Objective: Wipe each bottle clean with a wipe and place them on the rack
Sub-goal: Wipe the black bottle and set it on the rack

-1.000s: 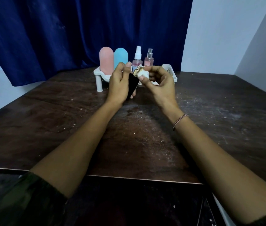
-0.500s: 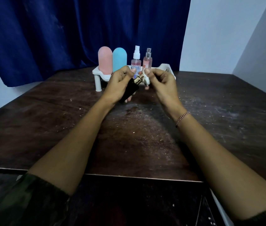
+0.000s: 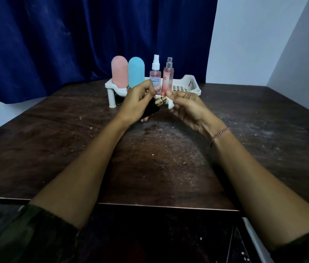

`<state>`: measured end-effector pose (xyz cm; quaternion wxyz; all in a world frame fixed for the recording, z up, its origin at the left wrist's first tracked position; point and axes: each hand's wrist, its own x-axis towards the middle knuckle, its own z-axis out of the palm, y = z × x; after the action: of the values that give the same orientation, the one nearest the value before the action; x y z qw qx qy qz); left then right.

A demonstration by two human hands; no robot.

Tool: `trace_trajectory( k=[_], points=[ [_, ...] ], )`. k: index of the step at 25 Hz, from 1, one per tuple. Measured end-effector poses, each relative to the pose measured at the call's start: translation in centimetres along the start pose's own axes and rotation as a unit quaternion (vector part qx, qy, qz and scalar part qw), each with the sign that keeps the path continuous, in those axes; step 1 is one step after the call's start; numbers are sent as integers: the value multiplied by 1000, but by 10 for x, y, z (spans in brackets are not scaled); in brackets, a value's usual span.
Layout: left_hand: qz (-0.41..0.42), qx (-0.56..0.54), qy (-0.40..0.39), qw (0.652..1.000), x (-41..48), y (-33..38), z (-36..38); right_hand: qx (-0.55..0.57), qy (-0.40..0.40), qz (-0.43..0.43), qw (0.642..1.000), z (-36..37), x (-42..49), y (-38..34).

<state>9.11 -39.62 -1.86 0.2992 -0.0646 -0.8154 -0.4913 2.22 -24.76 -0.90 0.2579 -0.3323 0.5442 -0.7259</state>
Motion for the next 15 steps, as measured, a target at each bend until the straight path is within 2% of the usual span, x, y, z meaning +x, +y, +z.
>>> trace_trajectory(
  k=[2,4,6,9,12,15],
  points=[
    [-2,-25,11,1000,0,1,3,51,22,-8,998,5,0,0],
    [-34,-67,58,995,2,4,10,80,52,-52,994,12,2,2],
    [-90,-99,109,985,4,8,18,-15,88,-145,985,14,3,5],
    [-165,-159,144,963,10,8,22,-236,138,-249,929,22,2,9],
    [-214,-220,186,934,15,5,20,-304,150,-268,902,34,-1,14],
    [-205,-218,217,929,15,7,16,-357,80,-216,905,31,-2,15]
  ],
)
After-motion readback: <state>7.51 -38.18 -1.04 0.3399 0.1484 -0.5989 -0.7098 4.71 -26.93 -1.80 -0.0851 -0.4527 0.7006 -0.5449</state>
